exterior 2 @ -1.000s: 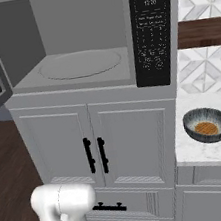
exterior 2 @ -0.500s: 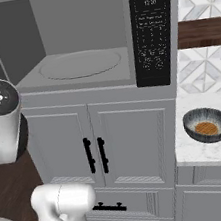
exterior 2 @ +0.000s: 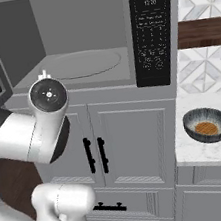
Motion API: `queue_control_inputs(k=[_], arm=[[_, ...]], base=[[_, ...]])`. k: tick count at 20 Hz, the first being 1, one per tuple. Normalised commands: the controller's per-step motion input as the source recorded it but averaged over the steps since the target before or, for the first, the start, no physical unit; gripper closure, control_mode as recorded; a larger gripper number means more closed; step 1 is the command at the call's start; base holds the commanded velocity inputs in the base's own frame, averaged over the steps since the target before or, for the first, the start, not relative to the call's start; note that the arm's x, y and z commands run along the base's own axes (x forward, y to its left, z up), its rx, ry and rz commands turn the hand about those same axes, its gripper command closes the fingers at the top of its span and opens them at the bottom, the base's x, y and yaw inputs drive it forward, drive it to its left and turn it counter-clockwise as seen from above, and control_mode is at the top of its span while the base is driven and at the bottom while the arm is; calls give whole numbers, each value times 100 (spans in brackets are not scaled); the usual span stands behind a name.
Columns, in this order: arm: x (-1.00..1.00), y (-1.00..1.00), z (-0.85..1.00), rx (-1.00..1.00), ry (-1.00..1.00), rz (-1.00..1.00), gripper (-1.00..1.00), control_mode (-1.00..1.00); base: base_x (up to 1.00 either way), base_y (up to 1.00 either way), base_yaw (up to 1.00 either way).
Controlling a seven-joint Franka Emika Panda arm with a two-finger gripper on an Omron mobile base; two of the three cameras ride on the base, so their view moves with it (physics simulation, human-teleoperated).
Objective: Open the microwave, place the bowl with waffle inside the microwave, then close the microwave door and turn it on.
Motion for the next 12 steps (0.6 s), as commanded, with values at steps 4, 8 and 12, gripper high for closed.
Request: queue_control_inputs(k=[4,8,12], arm=[[-2,-100,-42,0,0,-12,-100,-100],[0,-100,-27,0,3,-14,-100,-100],[5,-100,-29,0,5,-14,-100,-100]], base=[[0,0,0],[0,0,0],[0,0,0]])
